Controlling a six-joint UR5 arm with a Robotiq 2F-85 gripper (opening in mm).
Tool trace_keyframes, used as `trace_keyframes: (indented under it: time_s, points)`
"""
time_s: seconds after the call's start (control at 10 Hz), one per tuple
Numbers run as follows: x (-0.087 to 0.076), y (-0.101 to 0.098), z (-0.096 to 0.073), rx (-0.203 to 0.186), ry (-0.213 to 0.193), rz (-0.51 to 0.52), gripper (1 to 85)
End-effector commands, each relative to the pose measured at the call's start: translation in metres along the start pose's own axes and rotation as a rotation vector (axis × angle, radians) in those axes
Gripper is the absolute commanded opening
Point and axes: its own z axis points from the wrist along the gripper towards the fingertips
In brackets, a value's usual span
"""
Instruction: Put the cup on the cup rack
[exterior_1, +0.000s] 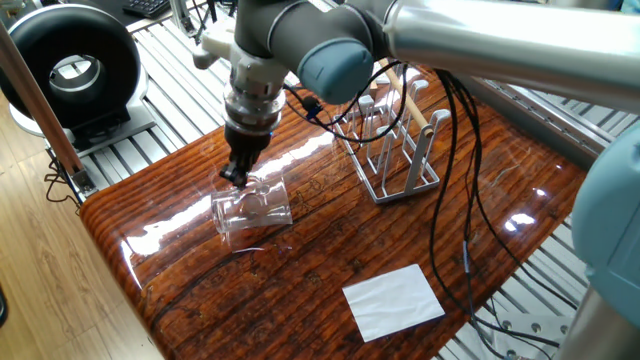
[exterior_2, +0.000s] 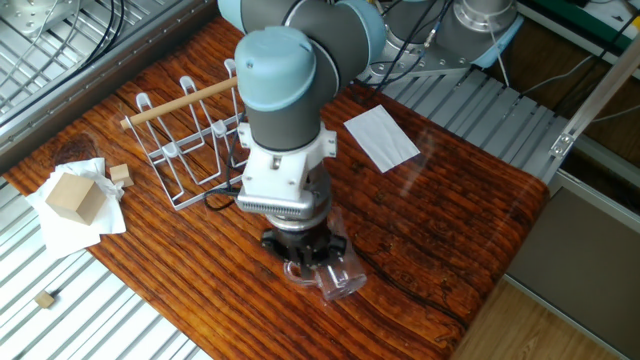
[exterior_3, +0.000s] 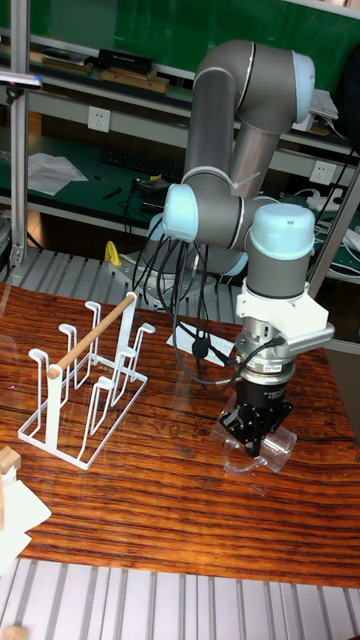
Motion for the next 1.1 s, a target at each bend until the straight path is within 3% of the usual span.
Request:
trace_keyframes:
  time_s: [0.0,0.3,0.5,0.6,0.8,1.0]
  points:
    - [-0.006,-0.022,-0.009,0.075,-0.011,-0.049,1.3]
    - [-0.025,-0.035,-0.016,0.159,-0.033,-0.141,12.7]
    - [-0.018,-0.028,-0.014,0.196,0.020,-0.147,14.3]
    - [-0.015,-0.021,-0.013,0.181,0.024,-0.142,14.3]
    - [-0.020,0.000,-0.007,0.105,-0.011,-0.094,15.3]
    - [-0.024,0.006,-0.002,0.079,-0.028,-0.074,15.3]
